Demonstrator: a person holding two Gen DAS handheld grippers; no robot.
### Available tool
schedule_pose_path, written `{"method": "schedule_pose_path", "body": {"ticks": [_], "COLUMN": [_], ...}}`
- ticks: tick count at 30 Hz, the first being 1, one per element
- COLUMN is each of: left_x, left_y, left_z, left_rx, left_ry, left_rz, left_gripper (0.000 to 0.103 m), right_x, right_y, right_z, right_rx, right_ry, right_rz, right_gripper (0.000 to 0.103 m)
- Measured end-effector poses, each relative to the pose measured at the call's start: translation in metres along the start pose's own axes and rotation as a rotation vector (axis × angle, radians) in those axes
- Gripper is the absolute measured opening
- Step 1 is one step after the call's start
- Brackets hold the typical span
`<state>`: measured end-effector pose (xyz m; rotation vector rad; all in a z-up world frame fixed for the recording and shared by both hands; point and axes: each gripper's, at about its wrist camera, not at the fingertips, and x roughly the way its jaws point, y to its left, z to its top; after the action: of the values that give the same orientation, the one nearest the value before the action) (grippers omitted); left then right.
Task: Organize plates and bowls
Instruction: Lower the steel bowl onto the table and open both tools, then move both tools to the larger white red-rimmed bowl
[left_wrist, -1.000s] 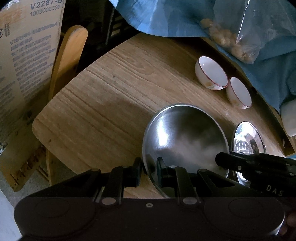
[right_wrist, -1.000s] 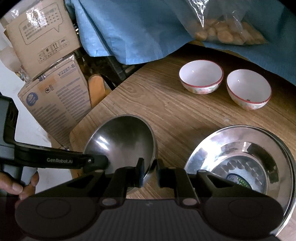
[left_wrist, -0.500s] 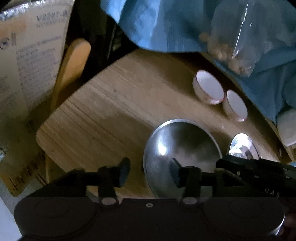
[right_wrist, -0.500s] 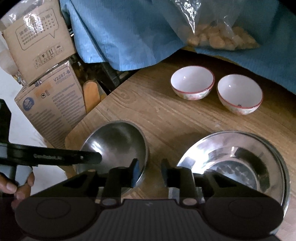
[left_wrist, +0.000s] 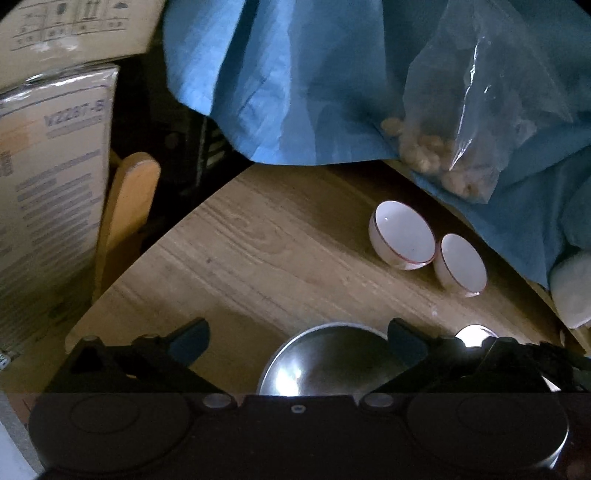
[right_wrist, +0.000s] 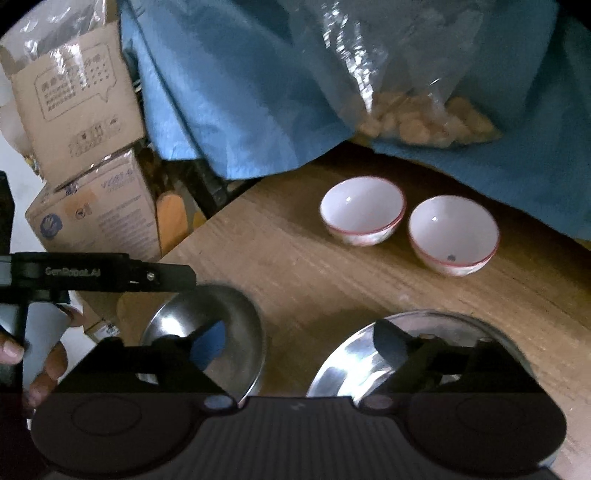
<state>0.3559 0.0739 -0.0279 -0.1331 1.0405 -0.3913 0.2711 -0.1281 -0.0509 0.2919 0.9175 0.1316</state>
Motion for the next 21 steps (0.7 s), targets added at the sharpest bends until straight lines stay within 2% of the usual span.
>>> {"method": "schedule_pose_path", "body": {"ticks": [2, 7, 21], "left_x": [0.004, 0.019, 0.07], "left_y": [-0.004, -0.018, -0.04], "left_z": [0.004, 0.017, 0.047], "left_rx": [0.015, 0.062, 0.125], "left_ry": [-0.009, -0.022, 0.029], "left_rz": [-0.002, -0.019, -0.035], "left_gripper": [0.102, 0.102, 0.102], "right_x": [-0.002, -0.004, 0.002], "right_y": [-0.005, -0.018, -0.06], "right_z": [0.002, 0.005, 0.017], "right_rx": [0.011, 0.037, 0.16], "right_ry": [-0.013, -0.035, -0.048], "right_rz": [-0.006, -0.043, -0.18], "right_gripper": [0.103, 0.103, 0.103]}}
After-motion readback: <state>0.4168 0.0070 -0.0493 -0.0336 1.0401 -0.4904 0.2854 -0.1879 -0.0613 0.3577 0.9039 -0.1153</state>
